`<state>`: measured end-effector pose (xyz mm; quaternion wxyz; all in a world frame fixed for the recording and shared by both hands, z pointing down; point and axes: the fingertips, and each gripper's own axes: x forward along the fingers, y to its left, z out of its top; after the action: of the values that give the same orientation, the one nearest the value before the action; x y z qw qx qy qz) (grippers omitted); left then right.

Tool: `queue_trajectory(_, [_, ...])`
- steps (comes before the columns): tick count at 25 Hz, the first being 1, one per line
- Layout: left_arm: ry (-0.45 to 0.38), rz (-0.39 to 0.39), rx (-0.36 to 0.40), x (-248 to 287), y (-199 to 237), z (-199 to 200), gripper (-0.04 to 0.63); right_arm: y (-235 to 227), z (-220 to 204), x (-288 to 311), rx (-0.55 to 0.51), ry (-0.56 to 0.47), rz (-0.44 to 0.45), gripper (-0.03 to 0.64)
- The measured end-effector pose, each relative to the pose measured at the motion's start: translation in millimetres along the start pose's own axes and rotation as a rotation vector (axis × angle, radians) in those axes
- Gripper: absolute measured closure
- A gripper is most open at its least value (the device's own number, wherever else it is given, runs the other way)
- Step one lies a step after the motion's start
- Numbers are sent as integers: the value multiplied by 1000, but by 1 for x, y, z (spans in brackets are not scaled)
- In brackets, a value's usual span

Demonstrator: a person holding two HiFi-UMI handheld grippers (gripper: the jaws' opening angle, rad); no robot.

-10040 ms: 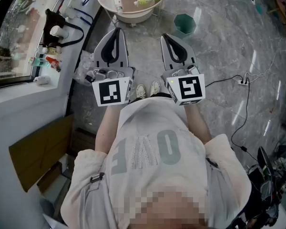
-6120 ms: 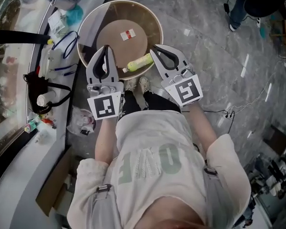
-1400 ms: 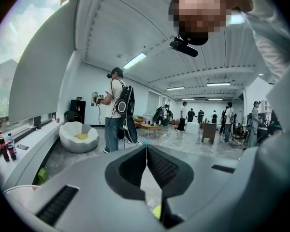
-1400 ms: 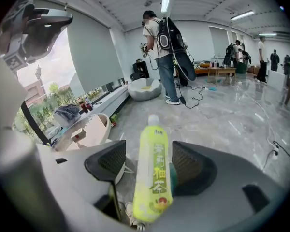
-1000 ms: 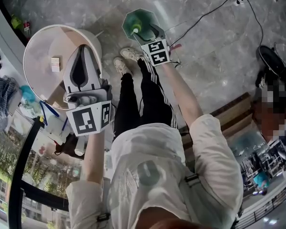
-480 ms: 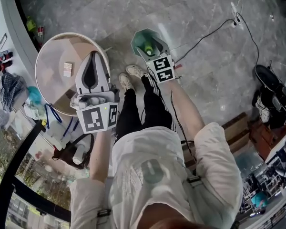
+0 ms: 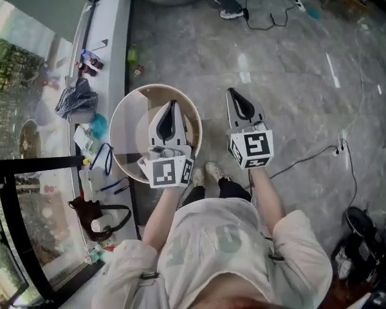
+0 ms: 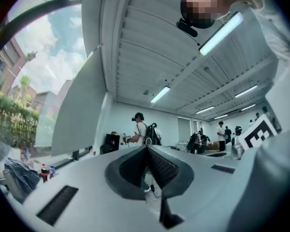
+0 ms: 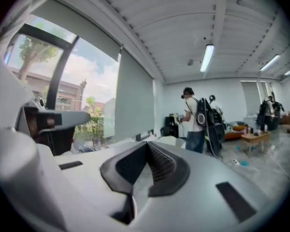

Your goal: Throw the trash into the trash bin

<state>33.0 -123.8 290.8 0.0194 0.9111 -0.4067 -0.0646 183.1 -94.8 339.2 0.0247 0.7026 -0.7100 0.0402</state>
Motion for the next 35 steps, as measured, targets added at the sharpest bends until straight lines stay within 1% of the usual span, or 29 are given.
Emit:
queue_trajectory(3, [-80,106,64,-23,43,45,583,79,70,12,-48,-152,161,603])
queue_trajectory(5, [-132,195,71,-41,74,70,583,133,109,19,-67,-244,289,603])
queue_trajectory(6, [-150,238,68,-52,89,79,583,159,123,20,-85,-272,352,603])
queue_trajectory(8, [-176,315,71,-76,113,92,583,202,137,21,-119,-284,458,603])
queue_trajectory(10, [-196,379,87,-100,130,100,583,235,138,22,-124,-275,545,603])
queue_trajectory(13, [-206,469,94,-136,157,103,583,274,129,24,-125,-263,630,603])
queue_trajectory(15, [-201,523,91,-155,175,101,583,293,117,29,-120,-241,667,603])
queue_trajectory(18, [-188,560,97,-172,189,98,583,306,95,34,-98,-184,682,603])
queue_trajectory(20, [-183,587,88,-178,195,98,584,310,89,34,-81,-167,689,603])
queue_trajectory(22, [-208,615,74,-181,204,103,584,315,91,38,-84,-172,697,603])
queue_trajectory(24, [-230,622,75,-183,209,107,583,319,90,42,-99,-172,704,603])
queue_trajectory(27, [-228,625,68,-187,211,105,583,319,85,45,-102,-145,706,603])
queue_trajectory(31, [-233,655,16,-193,218,99,583,318,83,47,-97,-120,713,603])
queue_trajectory(35, [-236,675,42,-201,225,101,583,328,81,49,-124,-111,742,603])
